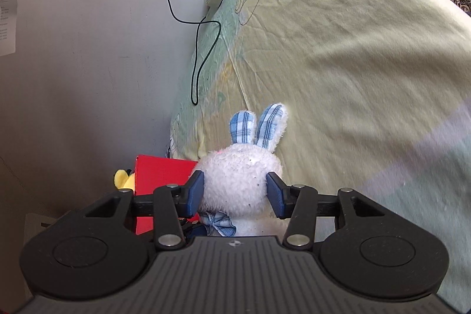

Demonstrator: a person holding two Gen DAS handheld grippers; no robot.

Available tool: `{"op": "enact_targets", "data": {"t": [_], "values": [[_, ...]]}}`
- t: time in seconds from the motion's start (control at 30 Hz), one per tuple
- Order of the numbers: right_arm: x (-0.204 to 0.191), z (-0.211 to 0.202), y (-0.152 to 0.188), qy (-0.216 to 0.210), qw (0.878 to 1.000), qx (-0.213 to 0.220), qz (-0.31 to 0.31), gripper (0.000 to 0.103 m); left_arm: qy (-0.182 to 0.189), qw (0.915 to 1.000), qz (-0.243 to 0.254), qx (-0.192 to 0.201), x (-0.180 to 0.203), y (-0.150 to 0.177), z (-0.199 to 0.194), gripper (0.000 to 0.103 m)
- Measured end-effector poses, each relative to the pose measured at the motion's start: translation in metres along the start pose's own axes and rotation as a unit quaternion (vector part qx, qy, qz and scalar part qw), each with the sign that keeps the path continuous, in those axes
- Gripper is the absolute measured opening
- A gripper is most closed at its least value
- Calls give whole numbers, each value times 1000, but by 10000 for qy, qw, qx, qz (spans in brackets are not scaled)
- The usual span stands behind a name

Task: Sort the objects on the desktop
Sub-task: 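Lift the bunny with both grippers and carry it toward the red box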

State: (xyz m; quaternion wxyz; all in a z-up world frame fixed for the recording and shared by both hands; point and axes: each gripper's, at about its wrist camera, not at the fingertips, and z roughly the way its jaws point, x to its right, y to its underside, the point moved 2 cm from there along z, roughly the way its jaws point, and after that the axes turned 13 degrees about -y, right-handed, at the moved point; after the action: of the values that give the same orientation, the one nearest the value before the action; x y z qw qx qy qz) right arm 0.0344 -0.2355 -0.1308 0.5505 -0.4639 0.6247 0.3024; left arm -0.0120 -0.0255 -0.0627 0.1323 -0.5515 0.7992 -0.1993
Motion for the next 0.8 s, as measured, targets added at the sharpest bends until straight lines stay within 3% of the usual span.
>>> {"op": "enact_targets", "data": {"t": [0.2, 0.37, 0.63, 0.8], "values": [[-4, 3, 37, 95, 9998, -185, 15, 49, 90, 9998, -138, -109, -10, 30, -14, 64], [-8, 9, 57, 62, 9996, -278, -22, 49, -9, 9999, -74, 91, -15, 47, -32, 64], [-55, 14, 80, -224, 9986, 149, -453, 49, -92, 9945, 290, 1002, -35, 52, -90, 64], [-101, 21, 99, -444, 9929, 488, -987, 49, -154, 9846, 415, 1693, -65, 53, -134, 64]]}}
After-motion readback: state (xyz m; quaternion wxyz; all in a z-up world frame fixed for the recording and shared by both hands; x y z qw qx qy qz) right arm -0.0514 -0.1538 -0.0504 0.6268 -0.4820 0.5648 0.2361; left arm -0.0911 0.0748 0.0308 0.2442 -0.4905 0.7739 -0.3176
